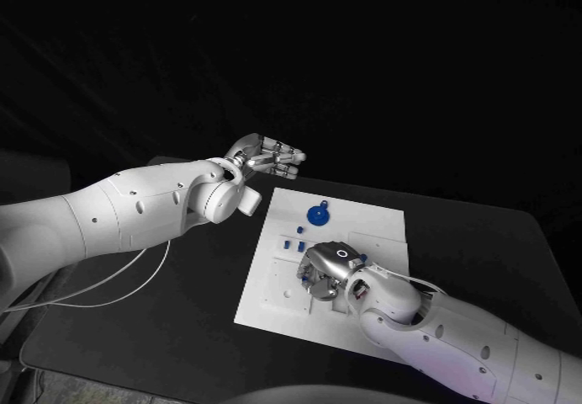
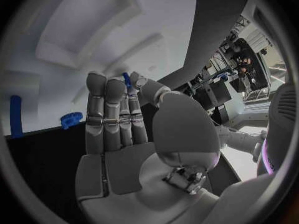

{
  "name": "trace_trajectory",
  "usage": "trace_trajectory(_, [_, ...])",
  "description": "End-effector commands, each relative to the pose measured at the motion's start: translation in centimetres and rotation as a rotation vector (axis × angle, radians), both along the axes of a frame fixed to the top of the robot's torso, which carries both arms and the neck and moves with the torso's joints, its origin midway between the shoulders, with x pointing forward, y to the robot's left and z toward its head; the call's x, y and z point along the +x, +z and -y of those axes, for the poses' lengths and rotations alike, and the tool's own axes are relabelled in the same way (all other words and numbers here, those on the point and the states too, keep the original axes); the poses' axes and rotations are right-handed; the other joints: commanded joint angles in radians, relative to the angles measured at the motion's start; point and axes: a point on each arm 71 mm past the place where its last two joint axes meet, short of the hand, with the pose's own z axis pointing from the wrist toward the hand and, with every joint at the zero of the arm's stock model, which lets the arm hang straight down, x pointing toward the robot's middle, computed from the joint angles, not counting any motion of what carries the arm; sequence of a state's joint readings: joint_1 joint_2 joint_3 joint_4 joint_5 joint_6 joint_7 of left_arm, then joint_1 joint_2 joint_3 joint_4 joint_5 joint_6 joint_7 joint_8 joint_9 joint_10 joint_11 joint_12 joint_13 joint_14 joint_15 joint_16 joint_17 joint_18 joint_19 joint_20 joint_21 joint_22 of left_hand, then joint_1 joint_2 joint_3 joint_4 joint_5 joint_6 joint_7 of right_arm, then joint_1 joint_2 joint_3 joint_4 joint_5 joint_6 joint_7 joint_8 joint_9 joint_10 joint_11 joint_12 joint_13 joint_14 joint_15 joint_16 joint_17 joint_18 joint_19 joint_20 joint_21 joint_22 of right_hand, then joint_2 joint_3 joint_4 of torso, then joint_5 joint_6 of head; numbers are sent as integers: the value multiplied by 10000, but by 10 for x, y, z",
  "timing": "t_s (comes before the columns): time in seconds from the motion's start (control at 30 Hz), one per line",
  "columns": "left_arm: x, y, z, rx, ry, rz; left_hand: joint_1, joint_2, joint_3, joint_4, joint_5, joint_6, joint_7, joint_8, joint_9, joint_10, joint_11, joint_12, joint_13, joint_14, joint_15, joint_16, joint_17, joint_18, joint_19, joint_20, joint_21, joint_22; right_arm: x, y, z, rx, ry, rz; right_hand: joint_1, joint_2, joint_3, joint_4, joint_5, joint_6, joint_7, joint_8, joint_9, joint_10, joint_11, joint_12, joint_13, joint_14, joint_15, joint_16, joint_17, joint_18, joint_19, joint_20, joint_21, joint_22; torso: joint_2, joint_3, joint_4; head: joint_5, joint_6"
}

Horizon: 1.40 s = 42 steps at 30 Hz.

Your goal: Assemble the parts on the task board

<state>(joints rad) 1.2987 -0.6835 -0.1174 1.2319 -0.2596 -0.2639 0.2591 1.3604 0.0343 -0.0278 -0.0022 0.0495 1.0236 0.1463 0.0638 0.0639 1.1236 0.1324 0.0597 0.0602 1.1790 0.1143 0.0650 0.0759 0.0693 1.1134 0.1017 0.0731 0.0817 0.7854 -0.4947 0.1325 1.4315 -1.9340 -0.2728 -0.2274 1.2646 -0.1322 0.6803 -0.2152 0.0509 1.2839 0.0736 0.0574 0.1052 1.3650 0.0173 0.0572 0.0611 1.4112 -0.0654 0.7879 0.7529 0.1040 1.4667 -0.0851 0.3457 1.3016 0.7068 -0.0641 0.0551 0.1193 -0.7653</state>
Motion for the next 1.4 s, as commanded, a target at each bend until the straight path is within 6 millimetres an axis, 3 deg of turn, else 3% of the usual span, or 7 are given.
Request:
trace_trajectory(0.03, [-1,0,3,-100,-182,-45,-48,80,-38,4,-2,-75,-5,4,1,-49,-14,-6,-6,-62,29,-36,-11,73,59,-6,43,-12,-3,-8,-1,-584,168,-304,-21,88,-36,-31,36,20,9,66,4,29,32,42,18,53,3,-54,9,280,352,-8,-78,0,2,5,9,23,-17])
trace_trajectory(0.13, [-1,0,2,-97,-175,-50,-48,80,-38,4,-2,-75,-5,4,1,-49,-14,-6,-6,-62,29,-36,-11,73,59,-6,43,-12,-3,-8,0,-554,176,-362,-67,99,-50,19,72,-88,42,53,-26,-103,70,35,11,11,26,-71,-1,289,313,6,-276,-44,2,7,-1,33,-18])
trace_trajectory(0.3, [-1,0,2,-93,-172,-58,-48,80,-38,4,-2,-75,-5,4,1,-49,-14,-6,-6,-62,29,-36,-11,73,59,-6,43,-12,-3,-8,1,-298,199,-431,-191,-199,-471,-10,1112,-757,234,40,-275,-907,330,31,-11,-62,176,-85,-37,367,219,104,-731,-125,6,9,2,27,-25])
trace_trajectory(0.43, [-1,0,2,-91,-168,-64,-48,80,-38,4,-2,-75,-5,4,1,-49,-14,-6,-6,-62,29,-36,-11,73,59,-6,43,-12,-4,-5,1,31,231,-312,124,-653,-621,-462,958,-1540,259,41,-416,-2175,694,32,-20,-380,392,-246,-176,562,-49,297,-925,-145,6,11,3,18,-19])
trace_trajectory(0.67, [-1,0,1,-80,-131,-62,-48,80,-38,4,-2,-75,-5,4,1,-49,-14,-6,-6,-62,29,-36,-11,73,59,-6,43,-12,-5,1,2,439,176,-70,820,-648,-2660,-417,1261,-2436,304,52,-416,-3397,957,124,-19,-655,620,-300,-724,782,-88,608,-1466,-530,5,12,12,-1,-11])
trace_trajectory(1.1, [-1,0,-2,-65,-70,-54,-35,95,-25,6,-1,-75,-8,6,2,-40,-17,-5,-6,-57,26,-35,-7,76,61,-7,50,-16,-10,26,18,1264,-61,281,609,-595,-2447,-271,1305,-2200,305,50,-417,-2895,848,140,-28,-587,552,-3,-978,808,176,568,-1628,-617,2,9,8,-52,18])
trace_trajectory(1.4, [-1,0,-5,-53,-23,-56,-24,95,-18,-1,1,-71,-10,4,1,-29,-21,-4,-5,-48,23,-36,-4,76,67,-10,53,-15,8,65,62,1599,-914,469,-138,-646,-1509,-125,1522,-1989,365,50,-414,-1439,495,37,-26,-88,312,194,-936,530,404,313,-1154,-621,-4,-2,-5,-163,94])
